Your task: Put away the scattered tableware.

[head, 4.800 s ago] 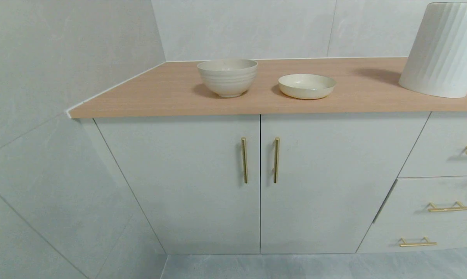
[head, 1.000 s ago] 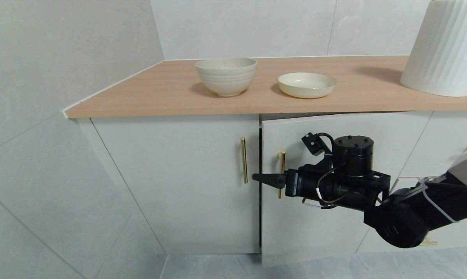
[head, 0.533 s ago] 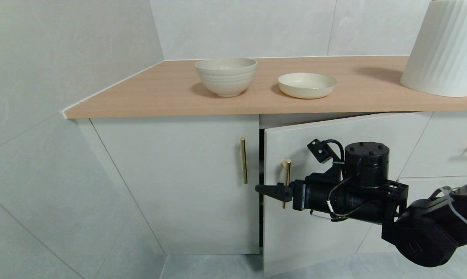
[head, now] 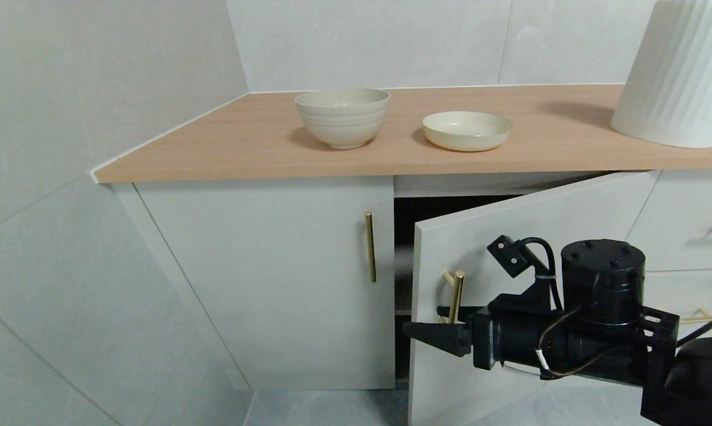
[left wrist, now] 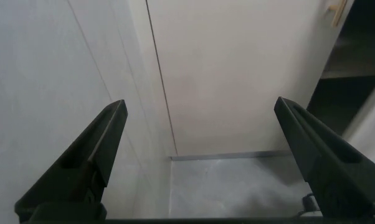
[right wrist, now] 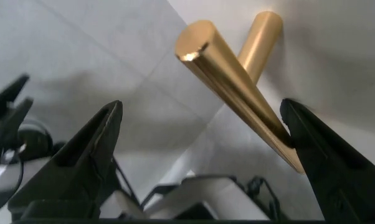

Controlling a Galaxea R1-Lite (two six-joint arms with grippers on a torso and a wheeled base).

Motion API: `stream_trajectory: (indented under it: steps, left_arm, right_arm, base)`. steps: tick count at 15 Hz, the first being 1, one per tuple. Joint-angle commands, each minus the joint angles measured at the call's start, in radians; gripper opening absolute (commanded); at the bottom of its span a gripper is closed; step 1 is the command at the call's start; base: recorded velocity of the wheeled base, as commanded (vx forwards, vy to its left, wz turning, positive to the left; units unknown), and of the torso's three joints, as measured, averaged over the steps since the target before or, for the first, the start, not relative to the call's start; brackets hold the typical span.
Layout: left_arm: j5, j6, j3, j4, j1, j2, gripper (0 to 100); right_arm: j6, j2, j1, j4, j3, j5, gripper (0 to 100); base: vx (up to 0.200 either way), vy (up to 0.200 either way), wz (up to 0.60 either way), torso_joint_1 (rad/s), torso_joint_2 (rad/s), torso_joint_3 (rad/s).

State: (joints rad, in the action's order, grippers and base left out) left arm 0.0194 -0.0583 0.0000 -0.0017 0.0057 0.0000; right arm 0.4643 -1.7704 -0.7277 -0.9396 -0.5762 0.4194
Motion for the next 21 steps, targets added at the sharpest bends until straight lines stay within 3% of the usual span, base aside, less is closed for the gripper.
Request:
stream_trajectory:
  steps: [1,2,5,8,10,11,12,14,15,16,17,21]
  left_arm:
    - [-0.001,-0.003,0.0,-0.003,0.0,0.0,100]
    - [0.002,0.003,-0.078,0.006,0.0,0.005,100]
    - [0.045,0.003,-0.518,0.132,-0.044,0.347,100]
    - [0.123,-0.006,-0.73,0.131,-0.053,0.718,100]
    - [0.205,-0.034,-0.848,0.115,-0.067,0.989,100]
    - [0.22,-0.031,-0.87,0.106,-0.096,1.049,100]
    - [0.221,0.009,-0.881,0.057,-0.194,1.16,100]
    - [0.221,0.153,-0.864,-0.063,-0.334,1.272,100]
    - [0.22,0.21,-0.857,-0.113,-0.375,1.307,100]
    - [0.22,0.244,-0.842,-0.153,-0.403,1.333,100]
    - [0.218,0.261,-0.802,-0.218,-0.441,1.362,100]
    - [0.218,0.265,-0.672,-0.4,-0.544,1.468,100]
  right_arm:
    - [0.001,0.037,-0.032,-0.004,0.019,0.01,100]
    - [-0.001,0.052,-0.033,-0.005,0.044,0.009,100]
    - [-0.001,0.1,-0.033,-0.005,0.095,0.009,100]
    - [-0.001,0.146,-0.033,-0.005,0.11,0.009,100]
    - [-0.001,0.164,-0.033,-0.005,0.122,0.01,100]
    - [-0.001,0.166,-0.033,-0.005,0.122,0.009,100]
    - [-0.001,0.17,-0.033,-0.004,0.125,0.009,100]
    - [-0.001,0.174,-0.033,-0.005,0.137,0.007,100]
    - [-0.001,0.17,-0.033,-0.005,0.136,0.007,100]
    - [-0.003,0.167,-0.033,-0.005,0.136,0.009,100]
    - [-0.001,0.166,-0.033,-0.004,0.136,0.01,100]
    - [-0.001,0.161,-0.035,-0.004,0.142,0.012,100]
  base:
    - [0.0,0.0,0.0,0.0,0.0,0.0]
    - [0.0,0.0,0.0,0.0,0.0,0.0]
    - [0.0,0.0,0.0,0.0,0.0,0.0]
    - [0.0,0.0,0.0,0.0,0.0,0.0]
    - [0.0,0.0,0.0,0.0,0.0,0.0]
    - [0.0,0.0,0.0,0.0,0.0,0.0]
    - [0.0,0.0,0.0,0.0,0.0,0.0]
    - [0.0,0.0,0.0,0.0,0.0,0.0]
    - [0.0,0.0,0.0,0.0,0.0,0.0]
    - [0.0,0.0,0.0,0.0,0.0,0.0]
    - [0.0,0.0,0.0,0.0,0.0,0.0]
    - [0.0,0.0,0.0,0.0,0.0,0.0]
